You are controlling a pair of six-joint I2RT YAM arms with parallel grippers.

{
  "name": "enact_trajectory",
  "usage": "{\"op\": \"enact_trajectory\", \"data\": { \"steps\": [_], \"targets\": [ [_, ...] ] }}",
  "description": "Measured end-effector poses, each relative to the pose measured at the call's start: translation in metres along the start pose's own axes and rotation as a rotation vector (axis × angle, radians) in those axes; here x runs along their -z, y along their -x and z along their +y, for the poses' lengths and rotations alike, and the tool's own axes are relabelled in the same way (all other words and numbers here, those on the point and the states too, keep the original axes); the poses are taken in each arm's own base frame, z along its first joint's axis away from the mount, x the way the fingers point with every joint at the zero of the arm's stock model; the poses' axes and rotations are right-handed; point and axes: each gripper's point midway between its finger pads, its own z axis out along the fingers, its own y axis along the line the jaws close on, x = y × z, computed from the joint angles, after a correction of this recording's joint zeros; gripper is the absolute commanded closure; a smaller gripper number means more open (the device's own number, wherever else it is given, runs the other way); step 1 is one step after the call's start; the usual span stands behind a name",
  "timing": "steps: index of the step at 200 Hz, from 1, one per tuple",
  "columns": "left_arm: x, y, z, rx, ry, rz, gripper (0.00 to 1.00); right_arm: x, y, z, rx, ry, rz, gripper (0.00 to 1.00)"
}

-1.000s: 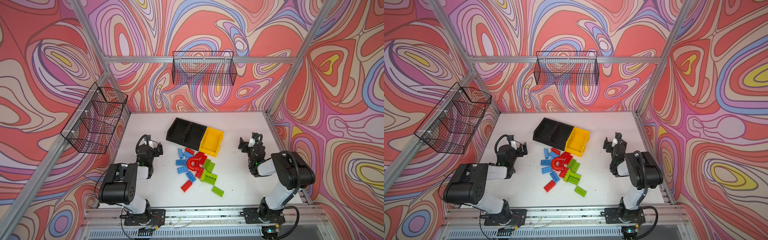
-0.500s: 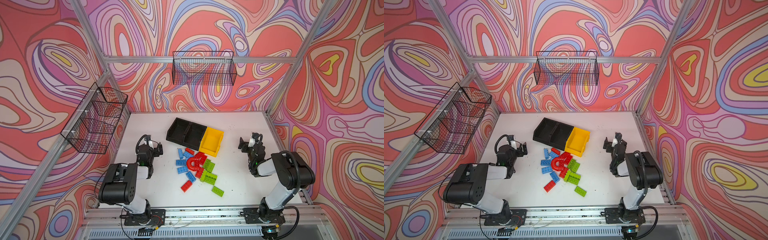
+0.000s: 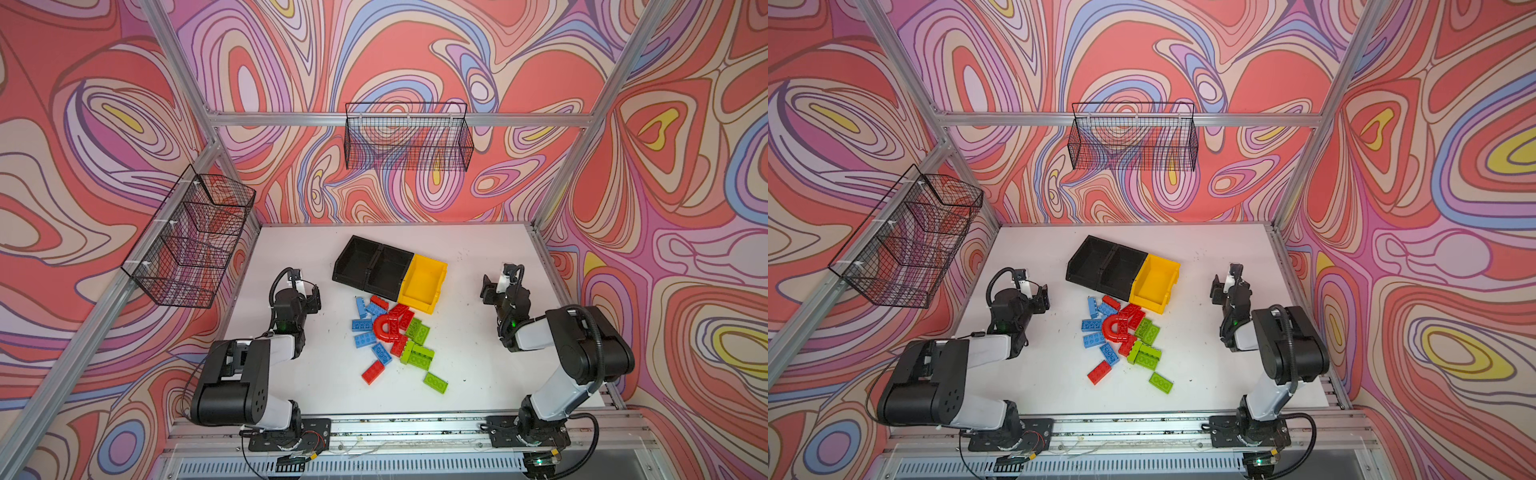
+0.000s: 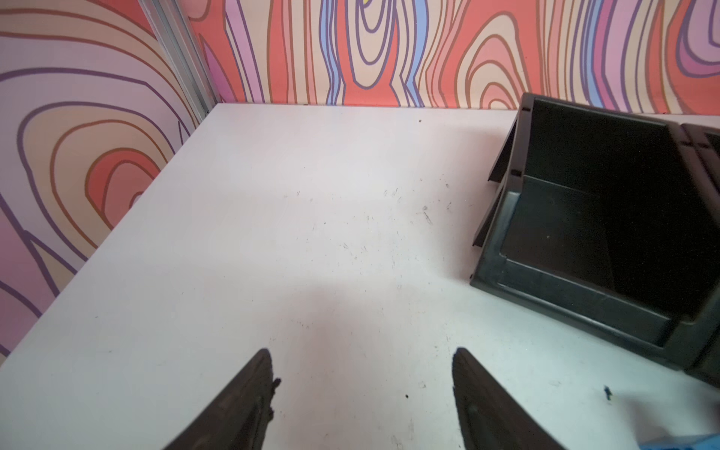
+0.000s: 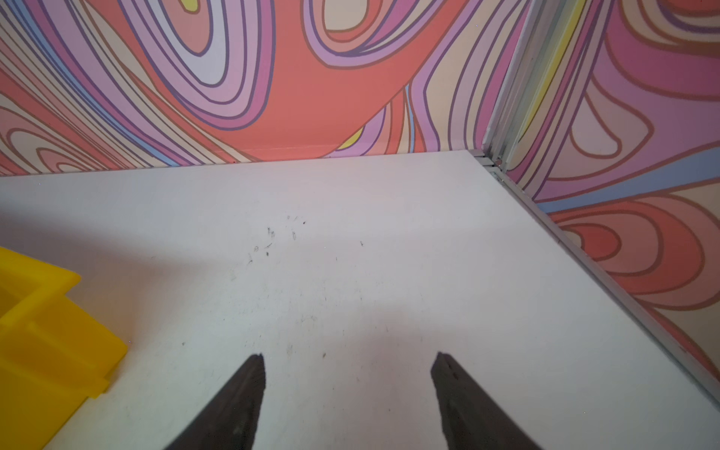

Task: Sort the legos into containers by color
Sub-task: Rotate the container at the top-center of the table.

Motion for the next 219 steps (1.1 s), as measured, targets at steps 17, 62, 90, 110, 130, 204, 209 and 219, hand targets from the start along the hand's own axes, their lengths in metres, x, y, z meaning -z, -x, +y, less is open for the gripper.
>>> {"op": "enact_trajectory", "data": {
  "steps": [17,62,90,110,130,204,209,219],
  "targets": [
    [0.004,0.012,0.004,0.011,0.027,-0.011,0.34,-0.015,0.036,0.003,-0.008,-0.004,-0.013,0.41],
    [0.019,0.064,0.017,0.125,0.099,-0.103,0.31,-0.016,0.103,0.016,-0.097,0.009,-0.006,0.43],
    [0.010,0.122,0.008,0.212,0.059,-0.128,0.35,-0.002,0.084,0.050,-0.122,0.037,0.114,0.44],
    [0.000,0.151,-0.003,0.255,0.006,-0.120,0.33,0.011,0.052,0.076,-0.130,0.062,0.243,0.43],
    [-0.015,0.152,-0.019,0.280,-0.065,-0.045,0.33,0.027,0.027,0.094,-0.147,0.075,0.343,0.41],
    [-0.066,0.095,-0.094,0.292,-0.338,0.274,0.33,0.056,0.011,0.142,-0.343,0.168,0.456,0.38],
    [-0.067,0.091,-0.098,0.292,-0.348,0.292,0.33,0.054,0.010,0.144,-0.351,0.171,0.463,0.38],
    [-0.071,0.085,-0.105,0.291,-0.369,0.321,0.32,0.050,0.008,0.149,-0.368,0.175,0.478,0.38]
  ]
}}
